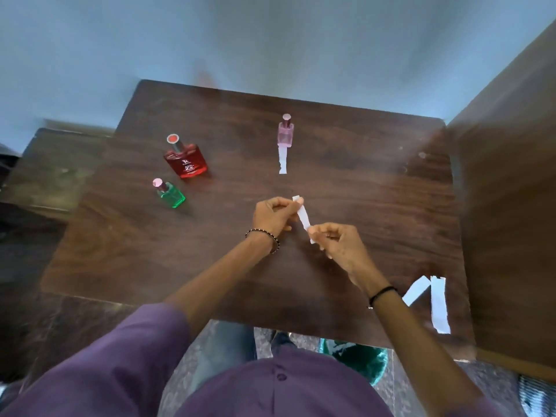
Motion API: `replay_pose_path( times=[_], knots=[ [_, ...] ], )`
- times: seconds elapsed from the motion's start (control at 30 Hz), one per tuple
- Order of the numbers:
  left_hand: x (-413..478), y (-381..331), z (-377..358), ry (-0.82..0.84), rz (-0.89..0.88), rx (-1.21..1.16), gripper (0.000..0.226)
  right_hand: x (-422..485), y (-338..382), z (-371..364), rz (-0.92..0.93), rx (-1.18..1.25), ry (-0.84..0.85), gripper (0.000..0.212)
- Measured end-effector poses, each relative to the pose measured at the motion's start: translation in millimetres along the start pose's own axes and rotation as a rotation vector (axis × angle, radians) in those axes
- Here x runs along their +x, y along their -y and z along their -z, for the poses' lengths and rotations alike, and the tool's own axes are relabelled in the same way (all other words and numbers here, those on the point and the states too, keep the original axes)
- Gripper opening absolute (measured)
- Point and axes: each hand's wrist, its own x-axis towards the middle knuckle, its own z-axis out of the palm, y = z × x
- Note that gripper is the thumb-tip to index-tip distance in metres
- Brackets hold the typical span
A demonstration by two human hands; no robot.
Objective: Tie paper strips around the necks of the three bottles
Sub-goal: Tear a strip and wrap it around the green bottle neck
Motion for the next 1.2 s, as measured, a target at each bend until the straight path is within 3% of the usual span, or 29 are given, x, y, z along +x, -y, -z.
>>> replay_pose_path(
  times=[0.23,0.4,0.53,0.63,0.77,0.83,0.9,1.03,1.13,1.2],
  knots=[
    [6.9,8.5,51.1,-0.160,-0.029,-0.059,0.008,27.9,22.7,-40.3,0.018,-0.203,0.156,0.029],
    [11.0,18.0,91.5,-0.246,-0.075,0.083,0.010,53.9,47.8,-81.8,0.170,-0.418,0.127,0.029],
    [13.6,25.7,110.8,-0.261,-0.044,0.163,0.010,78.1,70.9,-131.7,0.359,-0.489,0.245,0.025],
    [16.6,32.0,118.9,-0.296,-0.002,0.305,0.011,94.7,86.3,-171.7,0.440,-0.508,0.406,0.038],
    [15.3,27.2,122.5,-0.283,0.013,0.277,0.006,115.9,97.2,-218.9,0.479,-0.534,0.561,0.064],
    [15.9,22.4,123.4,-0.270,0.002,0.265,0.022,127.2,98.0,-237.2,0.471,-0.553,0.595,0.070],
    [20.8,23.2,126.3,-0.255,-0.007,0.227,0.024,134.5,97.5,-249.5,0.486,-0.587,0.598,0.066],
    [22.8,25.0,129.5,-0.233,0.023,0.233,0.019,138.2,92.1,-251.3,0.492,-0.588,0.547,0.034],
    [22.6,28.8,128.0,-0.219,0.056,0.199,0.024,131.3,88.8,-233.0,0.452,-0.531,0.524,0.034],
    [24.4,32.3,125.9,-0.207,0.041,0.207,0.013,121.3,88.9,-212.7,0.425,-0.485,0.495,0.035]
  ],
)
